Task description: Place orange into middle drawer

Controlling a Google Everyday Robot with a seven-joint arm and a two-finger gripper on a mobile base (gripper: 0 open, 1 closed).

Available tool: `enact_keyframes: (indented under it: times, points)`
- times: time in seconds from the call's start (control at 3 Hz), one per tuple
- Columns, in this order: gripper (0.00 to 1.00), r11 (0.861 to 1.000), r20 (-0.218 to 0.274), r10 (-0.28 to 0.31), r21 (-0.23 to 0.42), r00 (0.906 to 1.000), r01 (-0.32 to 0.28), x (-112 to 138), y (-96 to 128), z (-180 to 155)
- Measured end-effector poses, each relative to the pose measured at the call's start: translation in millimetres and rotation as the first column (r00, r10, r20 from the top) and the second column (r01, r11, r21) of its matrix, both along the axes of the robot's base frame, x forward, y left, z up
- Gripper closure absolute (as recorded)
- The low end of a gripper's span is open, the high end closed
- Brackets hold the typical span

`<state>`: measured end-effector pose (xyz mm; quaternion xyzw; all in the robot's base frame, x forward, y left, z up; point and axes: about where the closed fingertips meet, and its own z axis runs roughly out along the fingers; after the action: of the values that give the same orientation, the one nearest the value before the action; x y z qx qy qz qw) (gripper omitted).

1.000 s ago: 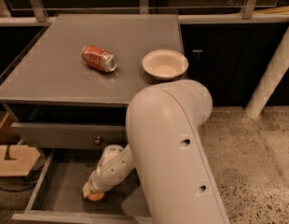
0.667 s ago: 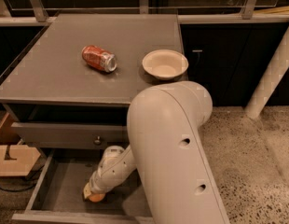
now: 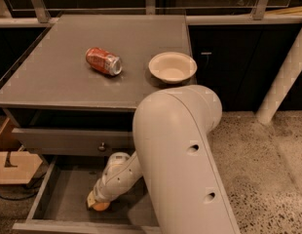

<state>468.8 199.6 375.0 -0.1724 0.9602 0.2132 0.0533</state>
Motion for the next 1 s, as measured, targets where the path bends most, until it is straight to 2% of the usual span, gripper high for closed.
enact_keyframes:
  times: [0.67, 1.0]
  points:
    - [0.11, 1.000, 0.000, 0.000, 0.000, 1.0000, 0.000, 0.0, 0.0, 0.0]
    - [0.00, 1.000, 0.000, 0.000, 0.000, 1.0000, 0.000, 0.0, 0.0, 0.0]
